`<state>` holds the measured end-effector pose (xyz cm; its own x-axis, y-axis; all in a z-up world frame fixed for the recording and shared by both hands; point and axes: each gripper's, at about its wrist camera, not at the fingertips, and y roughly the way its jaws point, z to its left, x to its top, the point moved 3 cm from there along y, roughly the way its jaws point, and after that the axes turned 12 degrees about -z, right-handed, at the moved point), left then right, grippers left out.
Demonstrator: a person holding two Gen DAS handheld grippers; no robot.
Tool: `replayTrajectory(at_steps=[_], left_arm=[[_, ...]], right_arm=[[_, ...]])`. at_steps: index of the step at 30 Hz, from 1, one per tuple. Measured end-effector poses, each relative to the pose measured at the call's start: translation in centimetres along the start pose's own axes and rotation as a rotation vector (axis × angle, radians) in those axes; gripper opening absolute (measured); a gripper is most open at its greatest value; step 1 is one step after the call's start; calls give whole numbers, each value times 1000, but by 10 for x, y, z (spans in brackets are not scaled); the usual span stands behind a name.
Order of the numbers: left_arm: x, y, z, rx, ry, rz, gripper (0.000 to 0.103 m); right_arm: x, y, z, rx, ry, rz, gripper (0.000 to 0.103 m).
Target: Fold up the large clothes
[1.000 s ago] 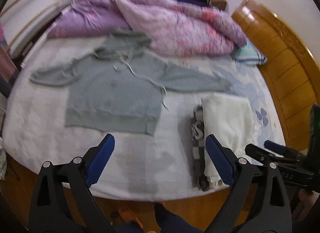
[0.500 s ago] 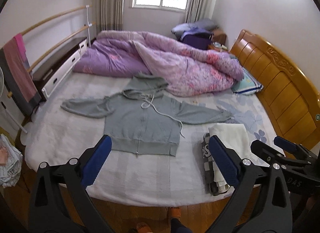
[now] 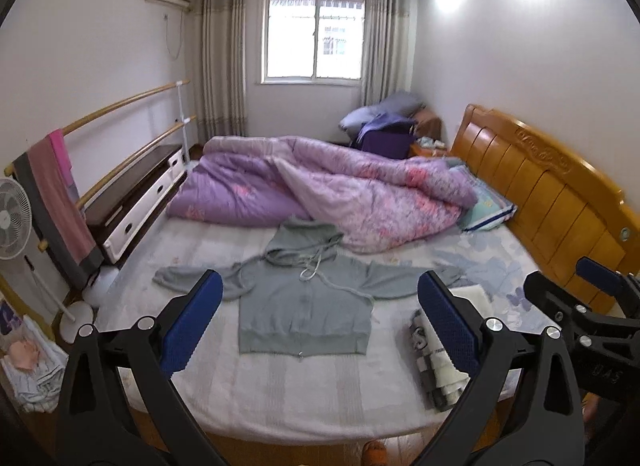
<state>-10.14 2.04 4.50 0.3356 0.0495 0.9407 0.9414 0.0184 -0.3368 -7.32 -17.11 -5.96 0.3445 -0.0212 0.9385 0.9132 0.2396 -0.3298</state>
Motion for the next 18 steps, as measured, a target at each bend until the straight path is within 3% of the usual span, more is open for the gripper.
replayTrajectory(at_steps=[5, 13, 18], left_arm=[[19, -20, -1, -23, -10, -69, 98], [40, -41, -6, -41, 30, -138, 98], [47, -46, -10, -52, 45, -148, 98]], right_arm=[[12, -20, 0, -23, -3, -61, 95], [20, -28, -4, -26, -17, -89, 95], [24, -32, -7, -26, -12, -111, 95]])
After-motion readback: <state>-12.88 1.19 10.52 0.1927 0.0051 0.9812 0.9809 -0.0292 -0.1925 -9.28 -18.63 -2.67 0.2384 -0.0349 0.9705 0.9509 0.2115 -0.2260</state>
